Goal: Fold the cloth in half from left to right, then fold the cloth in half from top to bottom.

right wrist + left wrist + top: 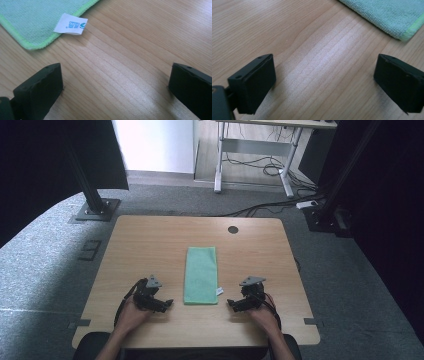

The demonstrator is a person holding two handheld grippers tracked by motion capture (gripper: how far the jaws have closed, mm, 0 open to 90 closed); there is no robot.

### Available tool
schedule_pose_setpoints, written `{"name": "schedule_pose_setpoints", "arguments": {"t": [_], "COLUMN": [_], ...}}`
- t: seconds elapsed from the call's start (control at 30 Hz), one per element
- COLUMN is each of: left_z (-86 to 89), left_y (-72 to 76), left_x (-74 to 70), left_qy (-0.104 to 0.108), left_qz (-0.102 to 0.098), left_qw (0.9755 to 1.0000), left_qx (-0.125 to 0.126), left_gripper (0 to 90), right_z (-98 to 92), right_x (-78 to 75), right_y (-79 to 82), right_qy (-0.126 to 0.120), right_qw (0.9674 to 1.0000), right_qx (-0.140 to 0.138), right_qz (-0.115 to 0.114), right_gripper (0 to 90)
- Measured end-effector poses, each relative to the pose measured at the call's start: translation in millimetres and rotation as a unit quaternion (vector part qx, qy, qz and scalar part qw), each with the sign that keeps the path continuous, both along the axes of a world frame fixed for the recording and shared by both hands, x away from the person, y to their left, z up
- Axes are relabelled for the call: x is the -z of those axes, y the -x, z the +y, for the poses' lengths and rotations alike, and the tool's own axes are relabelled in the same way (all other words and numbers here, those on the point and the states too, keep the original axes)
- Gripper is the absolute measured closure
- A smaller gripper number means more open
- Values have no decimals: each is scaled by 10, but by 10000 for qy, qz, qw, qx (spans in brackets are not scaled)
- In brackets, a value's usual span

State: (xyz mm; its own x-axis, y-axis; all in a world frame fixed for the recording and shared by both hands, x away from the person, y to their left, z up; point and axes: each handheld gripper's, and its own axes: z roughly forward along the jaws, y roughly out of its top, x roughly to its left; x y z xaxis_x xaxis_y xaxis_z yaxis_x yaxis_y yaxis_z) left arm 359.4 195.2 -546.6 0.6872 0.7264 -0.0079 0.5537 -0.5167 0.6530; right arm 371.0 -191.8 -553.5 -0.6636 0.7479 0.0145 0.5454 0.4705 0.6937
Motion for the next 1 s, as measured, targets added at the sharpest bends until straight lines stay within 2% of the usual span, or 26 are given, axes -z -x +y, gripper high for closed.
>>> {"name": "schedule_pose_setpoints", "arguments": {"t": [0.4, 1.0], "left_z": [7, 8], "left_y": [-21, -53], "left_x": [24, 25], "left_qy": [29, 27], "left_qz": [-36, -32], "left_qw": [10000, 9999], "left_qx": [-4, -124], "left_gripper": [0, 0], "right_z": [-10, -6], "right_x": [28, 28], "right_y": [4, 2], "right_qy": [-65, -65], "right_qw": [9999, 9999], "right_qx": [37, 47], "right_qz": [-140, -142], "right_gripper": [0, 0]}}
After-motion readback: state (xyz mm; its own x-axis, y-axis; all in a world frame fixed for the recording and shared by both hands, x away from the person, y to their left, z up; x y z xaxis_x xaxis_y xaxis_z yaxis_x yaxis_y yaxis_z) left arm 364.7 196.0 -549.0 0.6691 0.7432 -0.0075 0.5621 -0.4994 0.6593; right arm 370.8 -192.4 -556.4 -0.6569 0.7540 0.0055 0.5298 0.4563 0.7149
